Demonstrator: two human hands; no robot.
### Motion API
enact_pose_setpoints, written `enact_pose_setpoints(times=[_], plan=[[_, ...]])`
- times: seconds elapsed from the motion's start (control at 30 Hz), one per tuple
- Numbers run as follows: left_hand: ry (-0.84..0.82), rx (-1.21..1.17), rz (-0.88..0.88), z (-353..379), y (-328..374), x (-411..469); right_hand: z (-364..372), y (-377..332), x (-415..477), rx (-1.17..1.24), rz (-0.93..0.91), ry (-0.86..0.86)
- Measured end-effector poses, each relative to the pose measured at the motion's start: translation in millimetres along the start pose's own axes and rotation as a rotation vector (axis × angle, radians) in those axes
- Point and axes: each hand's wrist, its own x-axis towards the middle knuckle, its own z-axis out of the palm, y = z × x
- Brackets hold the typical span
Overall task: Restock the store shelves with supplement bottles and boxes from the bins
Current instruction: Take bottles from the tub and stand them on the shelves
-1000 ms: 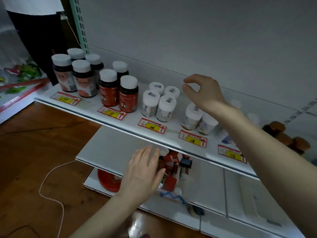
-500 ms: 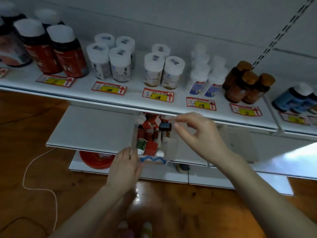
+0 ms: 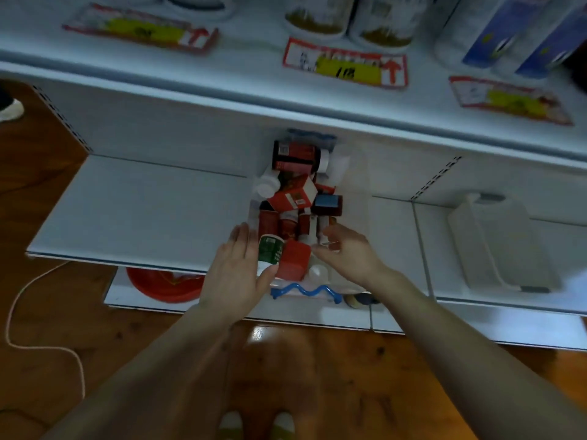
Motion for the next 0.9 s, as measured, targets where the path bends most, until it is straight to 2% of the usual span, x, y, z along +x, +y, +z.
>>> enact_pose_setpoints(times=[0.13,0.3,0.47,0.7,0.9], plan=[[-0.012,-0.004,-0.052,14.7,-1.7,-0.1,23.0,11.5,34.2,0.039,0.135,-0.118],[-0.079,0.028,-0.102,15.3,-1.0,2.4,42.4,6.3,50.4,0.124,0.124,-0.248],[-0.085,0.005,-0.101,17.2,-3.2,2.8,56.9,14.0,55.0,0.008,0.096,-0.348],[-0.091,0.004,-0.100,18.1,-2.9,2.3,55.5,25.3,62.0,0.075,0.094,-0.294],[-0.125,0.005,-0.095,14.7,-0.5,2.4,20.1,15.7,49.3,0.087,0.016,-0.221]])
